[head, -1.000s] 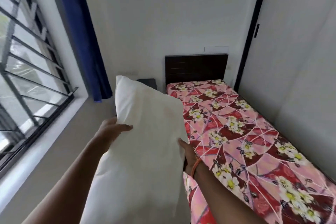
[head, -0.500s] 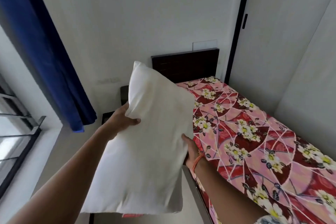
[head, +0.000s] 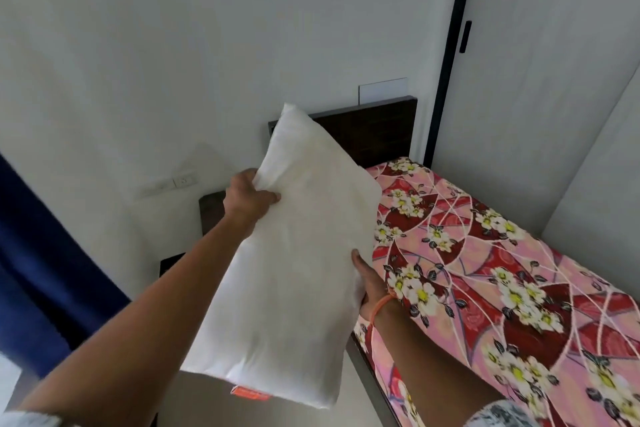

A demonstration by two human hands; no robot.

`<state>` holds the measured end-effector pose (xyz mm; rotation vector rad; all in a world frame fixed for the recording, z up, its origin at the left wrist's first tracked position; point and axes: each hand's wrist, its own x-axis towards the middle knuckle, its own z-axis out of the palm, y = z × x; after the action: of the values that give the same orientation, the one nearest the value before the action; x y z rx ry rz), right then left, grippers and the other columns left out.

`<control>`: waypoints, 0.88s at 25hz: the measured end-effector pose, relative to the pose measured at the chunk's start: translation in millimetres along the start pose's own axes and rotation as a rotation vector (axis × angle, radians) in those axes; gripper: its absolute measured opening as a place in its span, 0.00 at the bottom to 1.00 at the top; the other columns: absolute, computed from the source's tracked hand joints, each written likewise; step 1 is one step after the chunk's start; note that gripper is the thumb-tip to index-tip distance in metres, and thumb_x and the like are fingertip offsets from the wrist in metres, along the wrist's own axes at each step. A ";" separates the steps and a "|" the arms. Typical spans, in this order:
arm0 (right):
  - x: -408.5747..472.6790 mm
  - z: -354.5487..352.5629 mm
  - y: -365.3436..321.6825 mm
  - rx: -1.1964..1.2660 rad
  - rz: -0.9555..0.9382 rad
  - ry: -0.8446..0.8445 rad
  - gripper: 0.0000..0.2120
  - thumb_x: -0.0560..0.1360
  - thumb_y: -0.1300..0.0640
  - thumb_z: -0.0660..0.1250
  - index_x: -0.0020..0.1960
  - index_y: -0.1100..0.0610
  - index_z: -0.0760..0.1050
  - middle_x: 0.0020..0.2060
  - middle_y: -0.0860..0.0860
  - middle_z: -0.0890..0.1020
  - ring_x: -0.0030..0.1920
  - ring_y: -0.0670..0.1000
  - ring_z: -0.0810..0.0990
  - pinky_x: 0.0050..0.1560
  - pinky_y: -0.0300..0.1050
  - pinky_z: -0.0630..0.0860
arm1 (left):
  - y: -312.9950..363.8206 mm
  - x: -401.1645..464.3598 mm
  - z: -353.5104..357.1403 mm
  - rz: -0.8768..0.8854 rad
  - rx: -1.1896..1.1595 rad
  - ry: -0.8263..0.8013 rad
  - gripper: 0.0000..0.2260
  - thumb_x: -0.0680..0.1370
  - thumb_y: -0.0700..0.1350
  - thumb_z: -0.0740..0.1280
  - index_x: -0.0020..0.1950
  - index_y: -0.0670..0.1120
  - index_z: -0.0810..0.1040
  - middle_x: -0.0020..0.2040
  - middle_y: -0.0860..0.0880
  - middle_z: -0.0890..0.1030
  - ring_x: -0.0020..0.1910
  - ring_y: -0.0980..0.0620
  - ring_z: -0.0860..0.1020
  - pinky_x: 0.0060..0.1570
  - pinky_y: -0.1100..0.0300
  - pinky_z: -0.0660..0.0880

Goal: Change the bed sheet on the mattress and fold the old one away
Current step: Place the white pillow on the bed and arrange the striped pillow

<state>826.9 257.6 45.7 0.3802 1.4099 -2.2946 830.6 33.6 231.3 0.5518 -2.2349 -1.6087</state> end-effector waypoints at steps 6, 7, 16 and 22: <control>167.6 61.9 -91.1 0.063 -0.016 0.033 0.28 0.68 0.40 0.74 0.61 0.56 0.79 0.55 0.58 0.83 0.57 0.61 0.81 0.65 0.63 0.72 | 35.3 203.1 49.1 0.071 -0.075 -0.114 0.21 0.61 0.33 0.77 0.52 0.44 0.80 0.44 0.44 0.81 0.42 0.44 0.80 0.44 0.49 0.81; 195.2 67.8 -100.6 0.081 -0.012 0.037 0.29 0.67 0.40 0.75 0.62 0.55 0.79 0.56 0.58 0.83 0.57 0.62 0.81 0.65 0.63 0.71 | 37.7 236.1 58.9 0.079 -0.061 -0.143 0.23 0.60 0.35 0.77 0.55 0.43 0.80 0.47 0.44 0.82 0.43 0.44 0.81 0.45 0.48 0.81; 446.1 97.3 -145.1 0.199 -0.023 0.357 0.36 0.55 0.38 0.81 0.57 0.57 0.81 0.52 0.58 0.84 0.54 0.64 0.81 0.59 0.67 0.74 | 9.9 528.4 192.5 0.281 0.167 -0.486 0.24 0.68 0.39 0.77 0.61 0.50 0.75 0.57 0.48 0.79 0.56 0.46 0.78 0.58 0.46 0.76; 606.5 94.9 -184.7 0.301 -0.007 0.571 0.38 0.53 0.32 0.78 0.56 0.54 0.82 0.53 0.57 0.84 0.55 0.63 0.81 0.60 0.68 0.73 | 23.3 689.2 313.9 0.351 0.339 -0.672 0.26 0.72 0.43 0.75 0.67 0.52 0.71 0.58 0.50 0.78 0.58 0.46 0.77 0.60 0.46 0.75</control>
<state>205.5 121.0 -33.3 1.2003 1.2853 -2.5228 78.0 -40.2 185.7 -0.3658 -2.8960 -1.3633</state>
